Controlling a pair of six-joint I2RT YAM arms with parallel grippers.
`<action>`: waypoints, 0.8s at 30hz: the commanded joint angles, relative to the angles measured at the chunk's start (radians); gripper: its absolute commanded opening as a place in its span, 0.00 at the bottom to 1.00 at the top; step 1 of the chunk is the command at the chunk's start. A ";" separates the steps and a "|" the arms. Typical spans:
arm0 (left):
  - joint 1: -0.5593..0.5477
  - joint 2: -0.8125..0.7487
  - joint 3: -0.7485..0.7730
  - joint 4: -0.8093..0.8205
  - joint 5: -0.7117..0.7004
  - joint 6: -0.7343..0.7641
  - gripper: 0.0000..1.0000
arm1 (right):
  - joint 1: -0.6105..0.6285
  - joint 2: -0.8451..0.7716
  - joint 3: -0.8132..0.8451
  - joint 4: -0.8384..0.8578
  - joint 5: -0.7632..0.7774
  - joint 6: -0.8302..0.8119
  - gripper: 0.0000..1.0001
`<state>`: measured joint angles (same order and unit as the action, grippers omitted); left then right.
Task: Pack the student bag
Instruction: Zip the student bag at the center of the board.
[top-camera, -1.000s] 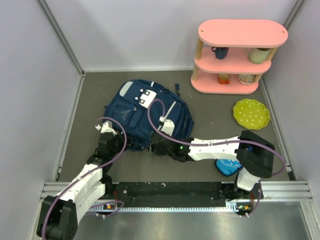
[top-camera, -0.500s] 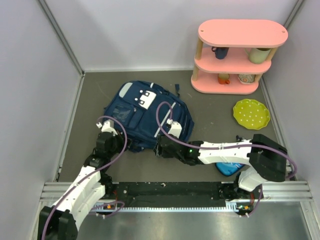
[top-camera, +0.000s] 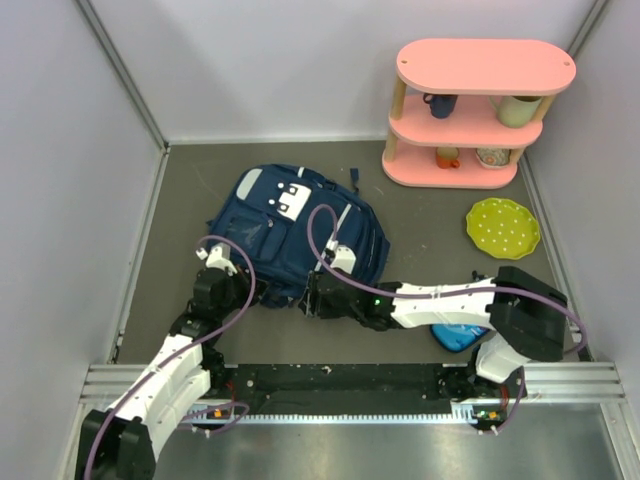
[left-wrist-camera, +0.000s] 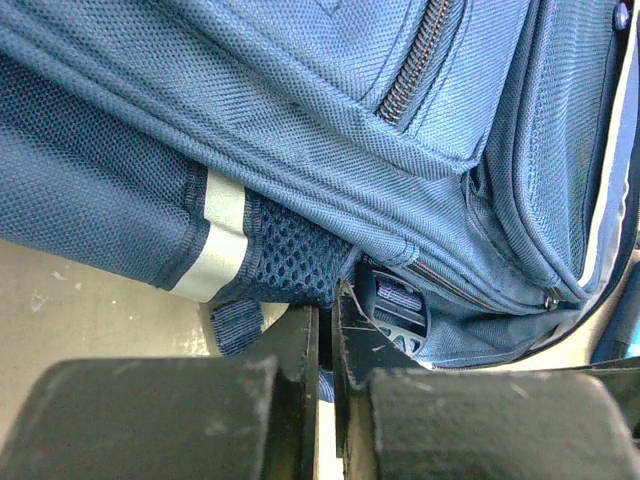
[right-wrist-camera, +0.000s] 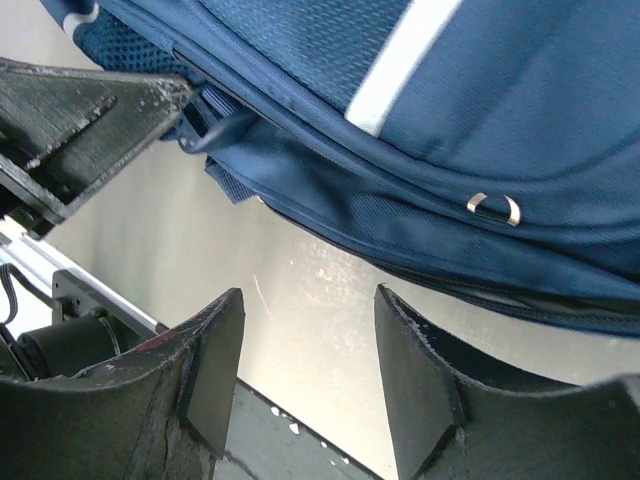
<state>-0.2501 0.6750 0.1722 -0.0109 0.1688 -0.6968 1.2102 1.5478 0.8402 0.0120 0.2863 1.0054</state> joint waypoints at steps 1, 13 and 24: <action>-0.005 0.001 -0.023 0.126 0.110 -0.038 0.00 | 0.031 0.076 0.108 -0.001 0.031 0.012 0.53; -0.005 -0.011 -0.019 0.124 0.138 -0.055 0.00 | 0.074 0.239 0.258 -0.090 0.174 -0.080 0.49; -0.005 -0.020 -0.005 0.112 0.144 -0.063 0.00 | 0.101 0.348 0.413 -0.230 0.418 -0.152 0.45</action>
<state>-0.2497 0.6697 0.1493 0.0414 0.2207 -0.7383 1.3029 1.8755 1.1790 -0.1734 0.5571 0.8959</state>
